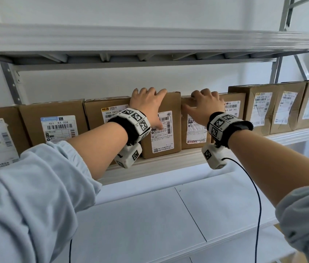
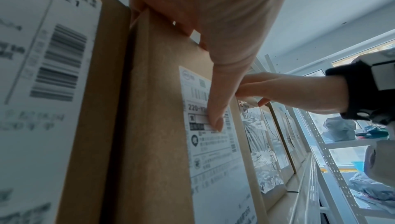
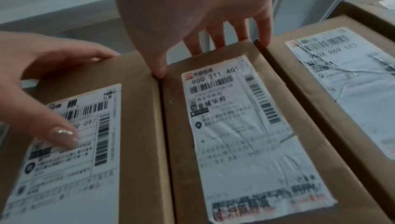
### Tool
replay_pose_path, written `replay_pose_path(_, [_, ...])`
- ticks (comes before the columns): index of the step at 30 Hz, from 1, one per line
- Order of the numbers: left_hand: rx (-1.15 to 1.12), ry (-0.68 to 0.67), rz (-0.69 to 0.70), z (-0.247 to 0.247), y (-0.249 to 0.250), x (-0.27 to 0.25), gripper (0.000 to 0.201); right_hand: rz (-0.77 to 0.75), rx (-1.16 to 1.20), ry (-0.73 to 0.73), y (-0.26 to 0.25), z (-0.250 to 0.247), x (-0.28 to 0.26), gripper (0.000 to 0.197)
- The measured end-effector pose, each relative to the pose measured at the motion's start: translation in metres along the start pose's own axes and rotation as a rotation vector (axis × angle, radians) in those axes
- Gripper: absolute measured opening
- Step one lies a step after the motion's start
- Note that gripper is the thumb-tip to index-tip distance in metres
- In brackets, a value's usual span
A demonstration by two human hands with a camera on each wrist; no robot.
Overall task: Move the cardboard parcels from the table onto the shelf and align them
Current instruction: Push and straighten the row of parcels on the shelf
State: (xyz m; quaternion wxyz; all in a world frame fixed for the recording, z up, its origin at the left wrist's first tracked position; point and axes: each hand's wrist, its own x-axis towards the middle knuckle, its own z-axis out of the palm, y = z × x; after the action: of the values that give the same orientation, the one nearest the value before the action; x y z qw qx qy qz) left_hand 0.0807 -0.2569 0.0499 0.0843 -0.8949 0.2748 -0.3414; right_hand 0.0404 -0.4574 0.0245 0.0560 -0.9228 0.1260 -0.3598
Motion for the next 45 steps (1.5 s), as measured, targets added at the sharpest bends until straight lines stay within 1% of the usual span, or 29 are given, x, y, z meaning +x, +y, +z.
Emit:
replay_pose_path(6, [-0.014,0.001,-0.005,0.001,-0.004,-0.001,0.119,0.043,0.114,0.037,-0.006,0.002,0.001,0.058])
replay_pose_path(16, [-0.036,0.010,0.002,0.003,-0.007,-0.003,0.117,0.077,0.122,0.082,-0.014,0.000,-0.001,0.060])
replay_pose_path(21, [-0.055,0.018,0.022,0.003,-0.007,-0.004,0.116,0.053,0.146,0.121,-0.011,0.001,-0.005,0.057])
replay_pose_path(29, [-0.150,-0.026,0.038,-0.007,-0.013,-0.002,0.101,-0.006,0.138,0.138,-0.005,0.006,-0.012,0.057])
replay_pose_path(32, [-0.192,-0.044,0.062,-0.007,-0.018,-0.004,0.103,-0.035,0.079,0.177,-0.002,0.013,-0.016,0.058])
replay_pose_path(35, [-0.208,-0.001,0.067,-0.006,-0.020,-0.009,0.111,-0.080,-0.031,0.222,-0.004,0.018,-0.020,0.059])
replay_pose_path(40, [-0.234,0.082,0.019,-0.015,-0.036,-0.019,0.117,-0.117,0.040,0.344,-0.032,0.009,-0.019,0.064])
replay_pose_path(43, [-0.239,0.108,-0.019,-0.030,-0.059,-0.025,0.121,-0.175,0.068,0.384,-0.070,-0.001,-0.015,0.064])
replay_pose_path(45, [-0.221,0.114,-0.037,-0.040,-0.079,-0.032,0.122,-0.240,0.100,0.393,-0.100,-0.005,-0.014,0.063])
